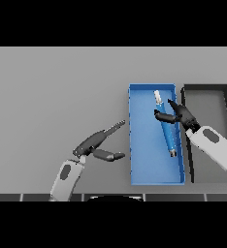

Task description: Pick up the blue pipe and place it into the blue bin.

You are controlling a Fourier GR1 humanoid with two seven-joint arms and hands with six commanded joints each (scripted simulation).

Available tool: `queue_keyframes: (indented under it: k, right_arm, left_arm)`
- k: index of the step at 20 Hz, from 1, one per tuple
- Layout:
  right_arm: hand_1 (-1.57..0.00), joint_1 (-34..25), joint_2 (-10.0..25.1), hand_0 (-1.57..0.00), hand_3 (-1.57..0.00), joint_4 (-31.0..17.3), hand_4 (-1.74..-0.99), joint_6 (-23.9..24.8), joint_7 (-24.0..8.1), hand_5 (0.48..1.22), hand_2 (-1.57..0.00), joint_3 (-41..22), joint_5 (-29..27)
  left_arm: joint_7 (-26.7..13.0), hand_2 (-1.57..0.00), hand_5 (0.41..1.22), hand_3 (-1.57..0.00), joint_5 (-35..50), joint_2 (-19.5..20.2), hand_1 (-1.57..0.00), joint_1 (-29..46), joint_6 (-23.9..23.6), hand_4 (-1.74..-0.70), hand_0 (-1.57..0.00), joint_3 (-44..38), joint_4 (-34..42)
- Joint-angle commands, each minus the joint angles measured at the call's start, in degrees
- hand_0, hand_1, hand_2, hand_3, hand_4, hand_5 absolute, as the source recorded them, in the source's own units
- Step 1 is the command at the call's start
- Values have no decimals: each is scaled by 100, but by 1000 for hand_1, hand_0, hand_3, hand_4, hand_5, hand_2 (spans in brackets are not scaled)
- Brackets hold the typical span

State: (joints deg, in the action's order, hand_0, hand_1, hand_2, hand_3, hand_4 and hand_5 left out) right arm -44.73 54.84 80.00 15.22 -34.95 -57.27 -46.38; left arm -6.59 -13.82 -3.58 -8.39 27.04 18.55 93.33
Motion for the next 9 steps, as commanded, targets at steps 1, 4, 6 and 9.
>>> queue_keyframes:
  k: [1, 4, 6, 9]
  right_arm:
    - [-14, -37, 103, -16, -8, 69, -1030, -11, 0, 682, -14, -72, -64]
    - [-7, -53, 162, -8, -4, 49, -1022, -129, 14, 665, -7, -83, -69]
    - [-5, -54, 141, -6, -3, -26, -1022, -168, 20, 658, -5, -68, -89]
    - [-5, -56, 75, -6, -3, -48, -1022, -183, 48, 643, -5, -121, -31]
  left_arm:
    - [-19, 1, 429, 1, 39, 1, 1, -23, 35, -888, 1, -12, -14]
    - [13, 1, 431, 1, 26, 26, 1, 31, 31, -886, 1, -19, -38]
    - [54, 1, 431, 1, 14, 36, 1, 38, 41, -885, 1, 5, -7]
    - [83, 1, 431, 1, -2, 8, 1, 53, 45, -885, 1, 47, -12]
